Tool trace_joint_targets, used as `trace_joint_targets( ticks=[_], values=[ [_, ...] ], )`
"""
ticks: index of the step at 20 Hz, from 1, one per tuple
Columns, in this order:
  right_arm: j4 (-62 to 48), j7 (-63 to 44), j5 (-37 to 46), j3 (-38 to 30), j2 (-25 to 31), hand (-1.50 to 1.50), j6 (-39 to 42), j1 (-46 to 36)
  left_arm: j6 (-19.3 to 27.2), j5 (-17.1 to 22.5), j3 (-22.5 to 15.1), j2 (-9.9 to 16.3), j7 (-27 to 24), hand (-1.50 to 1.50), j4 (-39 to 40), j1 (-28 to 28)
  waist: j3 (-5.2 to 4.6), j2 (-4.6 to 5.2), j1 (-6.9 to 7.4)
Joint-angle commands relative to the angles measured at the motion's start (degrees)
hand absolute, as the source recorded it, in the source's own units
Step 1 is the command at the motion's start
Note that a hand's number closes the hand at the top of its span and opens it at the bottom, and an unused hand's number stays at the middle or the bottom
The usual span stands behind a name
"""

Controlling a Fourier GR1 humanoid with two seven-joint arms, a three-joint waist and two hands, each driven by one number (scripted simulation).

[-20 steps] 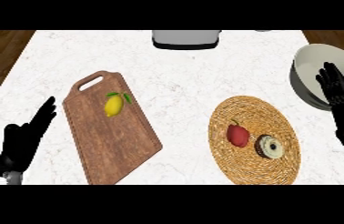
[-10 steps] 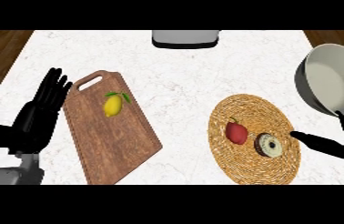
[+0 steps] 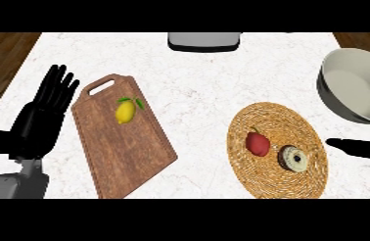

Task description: Pick the cupcake from the placemat and place it in the bowl

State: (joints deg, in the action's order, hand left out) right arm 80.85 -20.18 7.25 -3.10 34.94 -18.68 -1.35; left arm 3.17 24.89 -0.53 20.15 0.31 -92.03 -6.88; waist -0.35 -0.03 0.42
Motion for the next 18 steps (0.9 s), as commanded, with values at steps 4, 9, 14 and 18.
trace_joint_targets(
  ticks=[4, 9, 14, 18],
  values=[
    [-1.0, -16.5, -4.1, 10.5, 10.5, -1.5, 27.6, -1.7, -1.2, 0.4, -0.1, 0.2, 0.2, 0.0, 0.7, -0.5, -0.09, 0.67, 2.22],
    [2.0, -30.9, -15.7, 11.3, 14.2, -1.5, 44.9, -10.8, 1.1, -0.5, -0.5, -0.5, 2.2, 0.0, -0.6, -2.7, 0.14, 0.11, 1.52],
    [1.4, -43.7, -20.5, 11.2, 8.6, -1.5, 45.9, -19.6, -2.5, 0.3, 2.1, -0.4, -0.7, 0.0, 1.7, 0.6, 0.28, 0.06, 0.36],
    [3.7, -47.0, -19.1, 12.2, 6.8, -1.5, 42.6, -18.4, -4.1, -0.1, 3.1, -0.8, -1.8, 0.0, 3.9, -0.8, 0.3, -0.03, -0.39]
  ],
)
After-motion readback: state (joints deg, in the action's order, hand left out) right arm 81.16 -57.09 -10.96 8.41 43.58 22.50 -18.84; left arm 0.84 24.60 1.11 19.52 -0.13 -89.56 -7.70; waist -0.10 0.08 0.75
